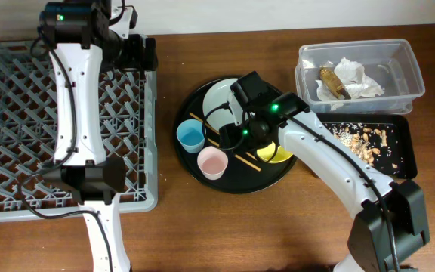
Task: Sort waste into correct bins and load items into the dishwasher rack
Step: 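Grasp the pink cup with the right gripper and lift it, then bring the pink cup toward the left gripper and grasp it with left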
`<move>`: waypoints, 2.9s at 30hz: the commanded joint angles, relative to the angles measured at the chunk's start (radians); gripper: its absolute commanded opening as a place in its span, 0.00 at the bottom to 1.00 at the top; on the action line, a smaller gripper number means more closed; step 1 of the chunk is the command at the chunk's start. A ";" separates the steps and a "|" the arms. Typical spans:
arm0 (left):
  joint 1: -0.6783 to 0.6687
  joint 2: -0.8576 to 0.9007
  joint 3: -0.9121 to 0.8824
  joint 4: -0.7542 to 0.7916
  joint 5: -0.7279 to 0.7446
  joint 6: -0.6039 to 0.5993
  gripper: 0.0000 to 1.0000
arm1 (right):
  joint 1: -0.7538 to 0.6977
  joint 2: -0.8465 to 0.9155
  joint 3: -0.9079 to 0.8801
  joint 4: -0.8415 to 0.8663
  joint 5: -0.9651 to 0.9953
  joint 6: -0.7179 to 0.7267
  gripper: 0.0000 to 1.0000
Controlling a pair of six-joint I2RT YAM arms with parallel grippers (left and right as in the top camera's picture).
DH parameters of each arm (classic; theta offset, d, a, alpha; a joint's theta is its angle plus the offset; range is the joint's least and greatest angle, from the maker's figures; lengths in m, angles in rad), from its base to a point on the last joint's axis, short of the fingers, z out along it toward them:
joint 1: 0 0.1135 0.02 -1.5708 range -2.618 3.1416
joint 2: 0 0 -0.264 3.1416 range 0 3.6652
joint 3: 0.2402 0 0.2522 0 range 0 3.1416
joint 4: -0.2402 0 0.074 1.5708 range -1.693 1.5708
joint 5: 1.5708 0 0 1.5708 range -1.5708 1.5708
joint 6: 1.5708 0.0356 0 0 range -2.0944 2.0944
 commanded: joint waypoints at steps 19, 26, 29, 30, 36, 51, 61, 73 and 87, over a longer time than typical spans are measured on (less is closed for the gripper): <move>0.119 -0.203 -0.025 -0.003 -0.037 -0.099 0.99 | 0.071 0.165 -0.036 0.090 -0.008 0.130 0.23; 0.119 -0.203 -0.032 -0.003 0.018 -0.099 0.99 | 0.060 0.126 -0.034 0.073 -0.097 0.138 0.04; 0.119 -0.203 -0.032 -0.003 0.100 -0.098 0.99 | 0.015 0.017 -0.034 0.014 -0.122 0.129 0.04; 0.119 -0.203 -0.032 -0.003 0.140 -0.098 0.99 | -0.004 -0.018 -0.034 -0.005 -0.134 0.108 0.04; 0.103 -0.203 -0.123 -0.003 0.679 0.093 0.99 | -0.276 -0.314 -0.035 0.020 -0.409 -0.006 0.04; 0.050 -0.203 -0.809 -0.003 1.403 0.612 0.99 | -0.419 -0.274 -0.089 0.396 -0.906 -0.123 0.04; -0.078 -0.203 -0.825 0.000 1.403 0.610 0.91 | -0.315 -0.153 -0.089 0.539 -0.874 -0.048 0.04; -0.102 -0.203 -0.825 -0.004 1.403 0.545 0.89 | -0.295 -0.134 -0.089 0.654 -0.761 -0.006 0.04; -0.115 -0.204 -0.823 -0.004 1.403 0.486 0.93 | -0.272 -0.115 -0.089 0.732 -0.747 0.031 0.04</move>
